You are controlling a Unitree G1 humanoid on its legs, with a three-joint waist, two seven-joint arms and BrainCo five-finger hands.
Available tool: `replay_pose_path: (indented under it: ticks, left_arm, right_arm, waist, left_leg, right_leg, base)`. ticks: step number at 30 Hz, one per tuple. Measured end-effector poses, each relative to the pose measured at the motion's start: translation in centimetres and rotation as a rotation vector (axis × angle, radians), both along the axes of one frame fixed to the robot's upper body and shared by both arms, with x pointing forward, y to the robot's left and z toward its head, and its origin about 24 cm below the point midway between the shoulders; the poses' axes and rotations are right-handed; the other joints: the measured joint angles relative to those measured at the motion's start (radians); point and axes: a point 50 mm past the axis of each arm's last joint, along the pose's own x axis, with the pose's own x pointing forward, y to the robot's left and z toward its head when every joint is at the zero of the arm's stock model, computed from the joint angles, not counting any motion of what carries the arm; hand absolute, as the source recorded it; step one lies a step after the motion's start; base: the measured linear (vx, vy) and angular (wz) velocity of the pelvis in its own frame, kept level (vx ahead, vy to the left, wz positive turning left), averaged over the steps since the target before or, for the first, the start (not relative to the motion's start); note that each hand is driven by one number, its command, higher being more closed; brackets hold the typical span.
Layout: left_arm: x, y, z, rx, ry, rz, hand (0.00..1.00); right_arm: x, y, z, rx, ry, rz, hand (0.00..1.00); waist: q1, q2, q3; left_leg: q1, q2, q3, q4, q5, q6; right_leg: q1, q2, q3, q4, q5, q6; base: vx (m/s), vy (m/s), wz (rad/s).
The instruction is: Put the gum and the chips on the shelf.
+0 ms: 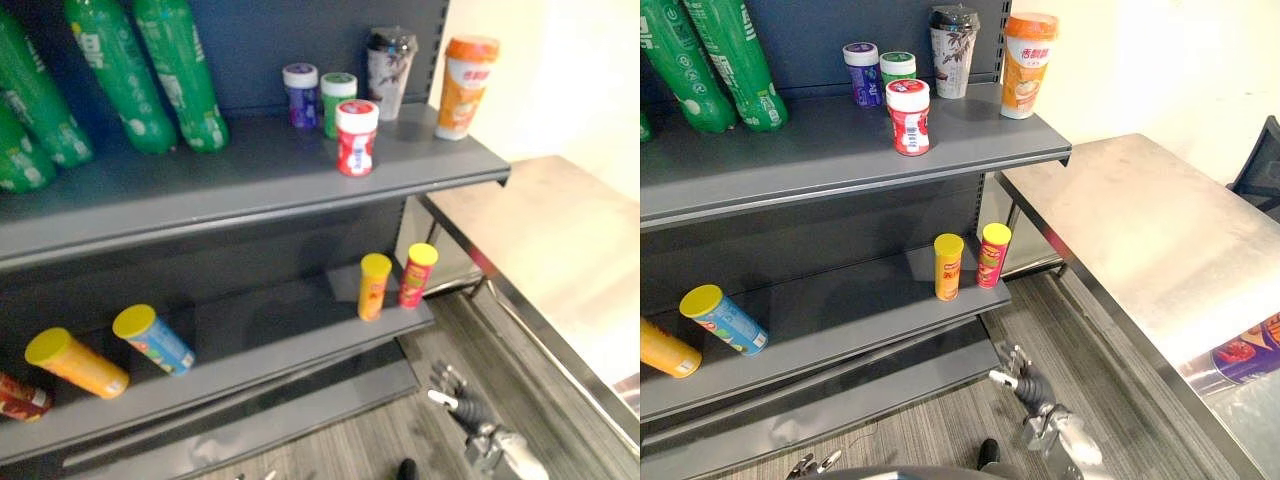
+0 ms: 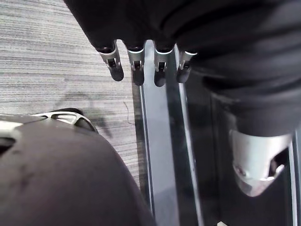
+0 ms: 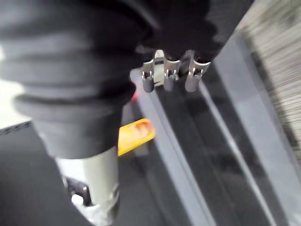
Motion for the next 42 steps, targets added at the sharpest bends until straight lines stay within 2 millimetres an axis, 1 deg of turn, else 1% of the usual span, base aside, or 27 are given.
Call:
replay_pose_path:
  ticks: [2,4,8,9,11,14,18,23,27,28,29,30,32,34,35,36,37,39,40,41,42]
  left_arm:
    - [-0.1,-0.2,-0.1,0.002,0.004,0.007,0.00]
    - [-0.1,-0.2,-0.2,0.003,0.015,0.010,0.00]
    - [-0.1,-0.2,-0.3,0.003,0.020,0.015,0.00]
    - [-0.1,-0.2,-0.3,0.004,0.021,0.018,0.00]
    - [-0.3,-0.2,-0.3,0.001,0.023,0.056,0.00]
    - [-0.7,-0.1,-0.5,-0.004,0.039,0.086,0.00]
    - [-0.9,-0.1,-0.5,-0.004,0.042,0.099,0.00]
    - [-1.6,-0.2,-0.7,-0.013,0.063,0.129,0.00]
    - [-1.7,-0.2,-0.7,-0.017,0.063,0.141,0.00]
    - [-1.5,-0.2,-0.7,-0.018,0.056,0.138,0.00]
    - [-1.3,-0.3,-0.7,-0.018,0.048,0.134,0.00]
    - [-1.3,-0.3,-0.6,-0.018,0.046,0.134,0.00]
    - [-0.8,-0.2,-0.6,-0.017,0.035,0.118,0.00]
    - [-0.5,-0.2,-0.6,-0.013,0.034,0.108,0.00]
    - [-0.1,-0.1,-0.6,-0.014,0.039,0.102,0.00]
    - [0.0,-0.1,-0.6,-0.013,0.040,0.099,0.00]
    - [0.0,0.0,-0.6,-0.012,0.045,0.097,0.00]
    - [0.0,0.1,-0.6,-0.012,0.050,0.094,0.00]
    - [0.1,0.0,-0.6,-0.014,0.047,0.097,0.00]
    - [0.8,-0.1,-0.4,-0.014,0.022,0.100,0.00]
    - [1.1,0.1,-0.3,-0.009,0.006,0.100,0.00]
  right_arm:
    - [-2.5,-0.7,-2.6,-0.047,0.155,-0.107,0.00]
    - [-3.5,-1.1,-3.4,-0.066,0.205,-0.172,0.00]
    - [-7.0,-2.5,-5.6,-0.127,0.369,-0.294,0.00]
    - [-7.4,-2.6,-5.8,-0.134,0.393,-0.315,0.00]
    - [-9.1,-3.4,-6.4,-0.194,0.468,-0.388,0.00]
    - [-10.3,-4.1,-6.6,-0.236,0.517,-0.467,0.00]
    - [-11.1,-4.4,-6.7,-0.254,0.553,-0.511,0.00]
    - [-11.0,-4.4,-6.8,-0.238,0.549,-0.536,0.00]
    - [-11.1,-3.9,-6.9,-0.223,0.548,-0.547,0.00]
    - [-10.9,-3.7,-6.9,-0.215,0.544,-0.549,0.00]
    - [-10.6,-3.6,-6.9,-0.208,0.538,-0.560,0.00]
    - [-10.5,-3.6,-6.9,-0.206,0.536,-0.563,0.00]
    - [-10.3,-4.0,-6.7,-0.212,0.512,-0.584,0.00]
    - [-10.3,-4.3,-6.6,-0.213,0.505,-0.610,0.00]
    - [-10.3,-4.4,-6.6,-0.207,0.499,-0.631,0.00]
    - [-10.4,-4.5,-6.6,-0.204,0.500,-0.639,0.00]
    - [-10.2,-4.5,-6.5,-0.202,0.492,-0.640,0.00]
    - [-9.6,-4.5,-6.3,-0.201,0.462,-0.639,0.00]
    - [-8.8,-4.6,-6.1,-0.196,0.423,-0.632,0.00]
    - [-7.7,-4.6,-5.9,-0.184,0.384,-0.621,0.00]
    - [-7.7,-4.7,-5.9,-0.181,0.381,-0.619,0.00]
  waist:
    - [0.000,0.012,-0.001]
    - [0.000,0.017,0.000]
    - [0.001,0.019,-0.001]
    - [0.001,0.019,-0.001]
    - [0.001,0.018,0.002]
    - [0.000,0.016,0.004]
    - [0.000,0.016,0.008]
    - [0.001,0.016,0.009]
    - [0.000,0.018,0.014]
    - [0.000,0.014,0.025]
    - [0.000,0.020,0.039]
    - [0.000,0.016,0.039]
    - [-0.001,0.013,0.061]
    - [-0.002,0.011,0.068]
    - [-0.002,0.009,0.084]
    - [-0.002,0.007,0.087]
    - [-0.002,0.003,0.089]
    - [-0.003,0.004,0.099]
    - [0.000,0.031,0.102]
    - [-0.006,0.028,0.119]
    - [-0.006,0.026,0.120]
  left_leg:
    - [0.002,0.000,-0.013,-0.001,0.000,0.000]
    - [0.002,-0.001,-0.022,-0.001,0.000,0.000]
    - [0.004,-0.003,-0.038,-0.001,0.002,0.003]
    - [0.006,-0.003,-0.039,-0.001,0.002,0.004]
    - [0.016,-0.004,-0.042,-0.004,0.003,0.004]
    - [0.018,-0.007,-0.047,-0.006,0.003,0.005]
    - [0.019,-0.014,-0.062,-0.016,0.004,0.006]
    - [0.021,-0.020,-0.062,-0.024,0.006,0.007]
    - [0.026,-0.022,-0.057,-0.031,0.007,0.010]
    - [0.034,-0.022,-0.053,-0.022,0.003,0.014]
    - [0.034,-0.021,-0.038,-0.005,-0.010,0.017]
    - [0.033,-0.021,-0.036,-0.001,-0.013,0.018]
    - [0.027,-0.029,-0.027,0.035,-0.037,0.028]
    - [0.014,-0.039,-0.009,0.049,-0.046,0.038]
    - [0.021,-0.049,0.003,0.049,-0.050,0.043]
    - [0.022,-0.052,0.011,0.049,-0.052,0.044]
    - [0.029,-0.053,0.042,0.052,-0.059,0.045]
    - [0.040,-0.033,0.110,0.072,-0.072,0.049]
    - [0.033,-0.004,0.174,0.084,-0.074,0.053]
    - [0.035,0.022,0.218,0.086,-0.075,0.053]
    - [0.037,0.032,0.235,0.088,-0.074,0.052]
  right_leg:
    - [0.011,-0.003,-0.011,0.000,-0.004,0.003]
    - [0.016,-0.005,-0.018,0.000,-0.006,0.005]
    - [0.028,-0.010,-0.036,0.000,-0.008,0.006]
    - [0.031,-0.010,-0.037,0.000,-0.009,0.006]
    - [0.041,-0.011,-0.041,0.000,-0.010,0.007]
    - [0.047,-0.016,-0.046,0.000,-0.014,0.011]
    - [0.053,-0.022,-0.058,-0.002,-0.021,0.014]
    - [0.053,-0.023,-0.057,-0.004,-0.027,0.013]
    - [0.051,-0.025,-0.052,0.004,-0.029,0.016]
    - [0.048,-0.028,-0.049,0.029,-0.038,0.023]
    - [0.021,-0.038,-0.037,0.092,-0.067,0.023]
    - [0.015,-0.041,-0.034,0.105,-0.073,0.023]
    - [-0.027,-0.066,-0.014,0.198,-0.109,0.033]
    - [-0.057,-0.084,-0.001,0.225,-0.115,0.039]
    - [-0.059,-0.091,0.008,0.228,-0.110,0.046]
    - [-0.064,-0.092,0.016,0.230,-0.107,0.049]
    - [-0.075,-0.090,0.024,0.233,-0.095,0.048]
    - [-0.095,-0.071,0.013,0.228,-0.047,0.017]
    - [-0.113,-0.043,-0.019,0.215,0.000,-0.025]
    - [-0.148,-0.056,-0.139,0.373,-0.092,-0.092]
    - [-0.160,-0.080,-0.201,0.472,-0.149,-0.114]
  base:
    - [0.00,0.006,0.16]
    - [0.00,0.002,0.14]
    - [-0.02,-0.002,0.12]
    - [-0.02,-0.002,0.06]
    - [-0.01,-0.001,0.02]
    - [-0.02,0.001,0.03]
    - [-0.02,0.006,0.12]
    - [0.00,0.000,0.00]
    - [0.04,0.021,-0.03]
    - [0.03,0.056,-0.12]
    - [0.02,0.048,-0.13]
    - [0.02,0.054,-0.19]
    - [0.02,0.040,-0.14]
    - [0.02,0.063,-0.15]
    - [0.01,0.068,-0.21]
    - [0.00,0.066,-0.40]
    - [-0.01,0.056,-0.65]
    - [-0.04,0.049,-0.92]
    - [-0.10,0.000,-0.99]
    - [-0.10,-0.018,-0.91]
    - [-0.03,-0.038,-0.76]
